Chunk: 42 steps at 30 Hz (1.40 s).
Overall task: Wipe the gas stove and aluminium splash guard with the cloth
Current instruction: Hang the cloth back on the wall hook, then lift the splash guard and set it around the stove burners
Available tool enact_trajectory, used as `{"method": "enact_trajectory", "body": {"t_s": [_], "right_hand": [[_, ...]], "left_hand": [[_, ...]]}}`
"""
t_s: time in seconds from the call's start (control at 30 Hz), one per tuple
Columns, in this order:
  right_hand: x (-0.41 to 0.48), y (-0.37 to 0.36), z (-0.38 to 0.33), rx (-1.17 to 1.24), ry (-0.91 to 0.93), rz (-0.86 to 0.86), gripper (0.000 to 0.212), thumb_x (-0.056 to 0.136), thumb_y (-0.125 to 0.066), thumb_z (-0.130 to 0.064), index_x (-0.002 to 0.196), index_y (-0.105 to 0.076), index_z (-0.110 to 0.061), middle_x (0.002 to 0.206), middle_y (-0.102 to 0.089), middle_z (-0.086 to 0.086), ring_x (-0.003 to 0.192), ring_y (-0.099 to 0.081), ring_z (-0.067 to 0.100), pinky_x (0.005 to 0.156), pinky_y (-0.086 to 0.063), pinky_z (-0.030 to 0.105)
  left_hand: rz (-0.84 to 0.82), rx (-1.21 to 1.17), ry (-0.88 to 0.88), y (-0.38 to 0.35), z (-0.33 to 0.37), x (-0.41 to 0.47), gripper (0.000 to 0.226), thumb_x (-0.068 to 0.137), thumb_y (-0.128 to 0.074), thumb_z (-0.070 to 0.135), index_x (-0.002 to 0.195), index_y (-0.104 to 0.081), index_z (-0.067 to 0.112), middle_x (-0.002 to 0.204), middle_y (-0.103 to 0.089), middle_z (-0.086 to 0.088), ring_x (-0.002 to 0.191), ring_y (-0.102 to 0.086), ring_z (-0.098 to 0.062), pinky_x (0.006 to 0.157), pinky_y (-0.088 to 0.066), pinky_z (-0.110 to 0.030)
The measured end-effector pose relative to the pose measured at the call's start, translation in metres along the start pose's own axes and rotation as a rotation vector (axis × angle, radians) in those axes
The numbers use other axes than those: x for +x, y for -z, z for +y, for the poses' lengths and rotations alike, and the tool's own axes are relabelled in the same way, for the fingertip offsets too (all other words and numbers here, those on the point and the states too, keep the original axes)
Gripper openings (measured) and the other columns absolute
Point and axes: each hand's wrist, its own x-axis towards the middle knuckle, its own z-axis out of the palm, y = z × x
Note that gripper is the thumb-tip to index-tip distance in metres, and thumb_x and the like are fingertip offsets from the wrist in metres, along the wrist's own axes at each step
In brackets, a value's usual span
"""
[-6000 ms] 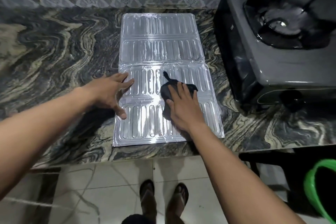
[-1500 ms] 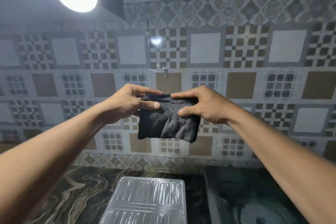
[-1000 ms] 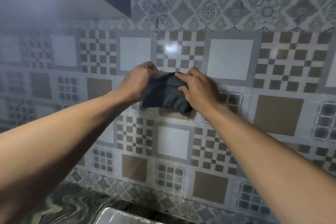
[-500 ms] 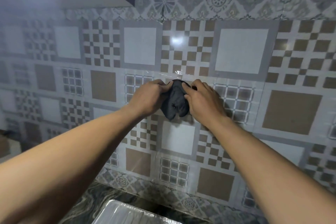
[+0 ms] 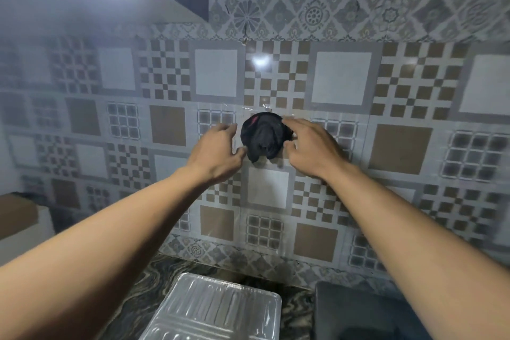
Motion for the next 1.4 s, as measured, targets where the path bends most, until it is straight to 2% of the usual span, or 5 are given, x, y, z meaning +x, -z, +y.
{"method": "enact_trajectory", "body": {"t_s": [0.6,0.9,1.07,1.3,1.4], "right_hand": [[-0.110,-0.067,-0.133,0.006,0.292,-0.666,0.073,0.088,-0.067,-0.047,0.147,-0.041,-0.013,0.149,-0.047,0.008,0.135,-0.046,0.027,0.110,-0.036,0.039],[-0.153,-0.173,-0.159,-0.020,0.526,-0.963,0.074,0.079,-0.073,-0.052,0.137,-0.053,-0.011,0.138,-0.058,0.011,0.124,-0.056,0.031,0.105,-0.045,0.046],[-0.169,-0.236,-0.168,-0.051,0.604,-1.085,0.087,0.071,-0.081,-0.045,0.145,-0.045,-0.017,0.138,-0.058,0.012,0.125,-0.056,0.030,0.100,-0.046,0.033],[-0.192,-0.318,-0.168,-0.076,0.686,-1.173,0.067,0.067,-0.084,-0.034,0.126,-0.059,-0.018,0.124,-0.067,0.012,0.105,-0.064,0.031,0.091,-0.053,0.039],[-0.198,-0.342,-0.168,-0.045,0.722,-1.201,0.106,0.041,-0.092,-0.047,0.136,-0.047,-0.028,0.130,-0.061,0.009,0.104,-0.063,0.031,0.089,-0.054,0.039]], "left_hand": [[-0.338,0.170,0.554,0.049,-0.063,-0.253,0.064,0.077,-0.063,0.066,0.111,-0.063,0.012,0.118,-0.068,-0.013,0.108,-0.062,-0.033,0.088,-0.052,-0.040],[-0.439,0.184,0.899,0.011,-0.073,-0.373,0.070,0.079,-0.067,0.062,0.121,-0.062,0.007,0.123,-0.066,-0.014,0.115,-0.060,-0.033,0.094,-0.050,-0.042],[-0.528,0.229,1.060,-0.013,-0.084,-0.416,0.079,0.077,-0.069,0.062,0.131,-0.055,0.006,0.130,-0.060,-0.015,0.120,-0.056,-0.034,0.097,-0.048,-0.042],[-0.663,0.300,1.196,-0.049,-0.108,-0.454,0.096,0.059,-0.078,0.070,0.131,-0.050,0.013,0.136,-0.050,-0.019,0.123,-0.050,-0.040,0.099,-0.045,-0.043],[-0.645,0.308,1.239,-0.058,-0.111,-0.461,0.106,0.053,-0.084,0.065,0.139,-0.043,0.019,0.144,-0.042,-0.017,0.129,-0.043,-0.042,0.102,-0.041,-0.053]]}}
